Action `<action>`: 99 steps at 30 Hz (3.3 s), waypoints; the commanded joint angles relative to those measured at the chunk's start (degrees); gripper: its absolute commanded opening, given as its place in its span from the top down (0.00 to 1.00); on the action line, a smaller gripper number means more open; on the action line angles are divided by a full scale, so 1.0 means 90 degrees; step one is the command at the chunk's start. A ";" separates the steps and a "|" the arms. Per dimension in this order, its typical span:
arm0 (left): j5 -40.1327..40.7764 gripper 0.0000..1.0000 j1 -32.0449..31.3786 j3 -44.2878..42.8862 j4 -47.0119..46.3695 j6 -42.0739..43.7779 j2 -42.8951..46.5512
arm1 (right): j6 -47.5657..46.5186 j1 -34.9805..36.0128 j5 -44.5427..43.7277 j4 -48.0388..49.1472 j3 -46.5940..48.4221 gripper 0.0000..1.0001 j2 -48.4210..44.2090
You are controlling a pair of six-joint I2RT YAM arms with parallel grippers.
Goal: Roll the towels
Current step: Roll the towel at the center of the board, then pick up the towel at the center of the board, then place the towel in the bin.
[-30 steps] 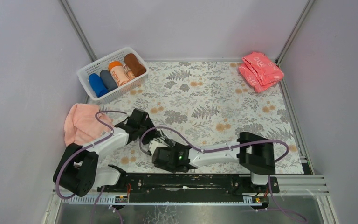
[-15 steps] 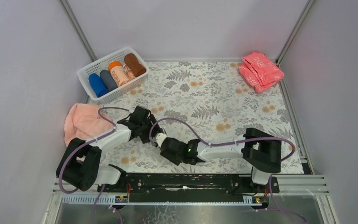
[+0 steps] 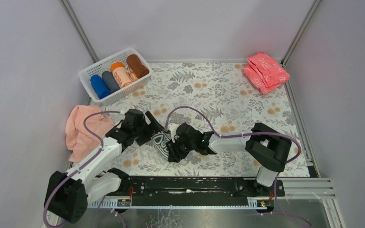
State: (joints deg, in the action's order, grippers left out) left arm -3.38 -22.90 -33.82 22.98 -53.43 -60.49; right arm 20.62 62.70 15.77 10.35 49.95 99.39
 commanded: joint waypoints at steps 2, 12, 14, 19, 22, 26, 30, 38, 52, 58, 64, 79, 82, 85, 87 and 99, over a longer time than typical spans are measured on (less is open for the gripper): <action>-0.0200 0.10 0.0022 0.0606 0.0337 -0.0609 0.0776 | 0.0624 -0.0026 0.0926 -0.0127 -0.0080 0.65 0.0480; -0.0660 0.09 -0.0146 0.1539 -0.0335 -0.1309 0.1177 | 0.1311 -0.0158 0.1106 0.0457 -0.0233 0.65 0.0778; -0.0737 0.11 -0.0151 0.1646 -0.0602 -0.1383 0.1048 | 0.1462 -0.0183 0.1206 0.0647 -0.0286 0.65 0.0841; -0.0781 0.17 -0.0221 0.1769 -0.1153 -0.1421 0.0479 | 0.1979 -0.0295 0.1566 0.1363 -0.0520 0.65 0.1052; -0.0725 0.23 -0.0263 0.1805 -0.1391 -0.1418 0.0232 | 0.2318 -0.0404 0.1752 0.1882 -0.0706 0.65 0.1182; -0.0676 0.29 -0.0381 0.1842 -0.1649 -0.1433 -0.0079 | 0.2502 -0.0494 0.1883 0.2169 -0.0810 0.65 0.1308; -0.0646 0.29 -0.0536 0.1911 -0.1906 -0.1501 -0.0412 | 0.2885 -0.0617 0.2123 0.2726 -0.0978 0.65 0.1482; -0.0421 0.41 -0.0731 0.1919 -0.2175 -0.1476 -0.0979 | 0.3440 -0.0799 0.2392 0.3522 -0.1137 0.64 0.1676; 0.0039 0.65 -0.0039 0.0335 -0.0785 -0.0132 -0.1430 | 0.1622 -0.1134 0.1474 0.0378 -0.0949 0.20 -0.0513; -0.0371 0.65 0.0657 -0.0757 -0.0283 0.0651 -0.1668 | 0.0314 -0.1412 -0.0153 -0.1749 -0.0739 0.08 -0.2171; -0.1160 0.65 0.1713 -0.2109 0.0206 0.1360 -0.1909 | -0.0569 -0.1501 -0.1727 -0.2621 -0.0822 0.00 -0.3304; -0.2258 0.65 0.4133 -0.6306 0.0787 0.2485 -0.4587 | -0.1053 -0.1576 -0.1840 -0.1741 -0.1493 0.01 -0.3144; -0.2464 0.65 0.4464 -0.6830 0.0663 0.2526 -0.5214 | -0.1111 -0.1583 -0.1679 -0.1574 -0.1518 0.01 -0.2940; -0.2619 0.66 0.4685 -0.7236 0.0348 0.2536 -0.5647 | -0.1158 -0.1579 -0.1598 -0.1490 -0.1504 0.01 -0.2729; -0.2566 0.66 0.4777 -0.7520 0.0283 0.2651 -0.5948 | -0.1183 -0.1585 -0.1544 -0.1477 -0.1472 0.01 -0.2613; -0.2554 0.62 0.5298 -0.8533 0.0412 0.3208 -0.7407 | -0.1211 -0.1608 -0.1576 -0.1460 -0.1432 0.01 -0.2395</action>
State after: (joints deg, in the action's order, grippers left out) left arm -29.56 22.98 -107.94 30.61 -29.69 -124.01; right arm 10.63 48.95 1.15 -5.15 36.25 77.52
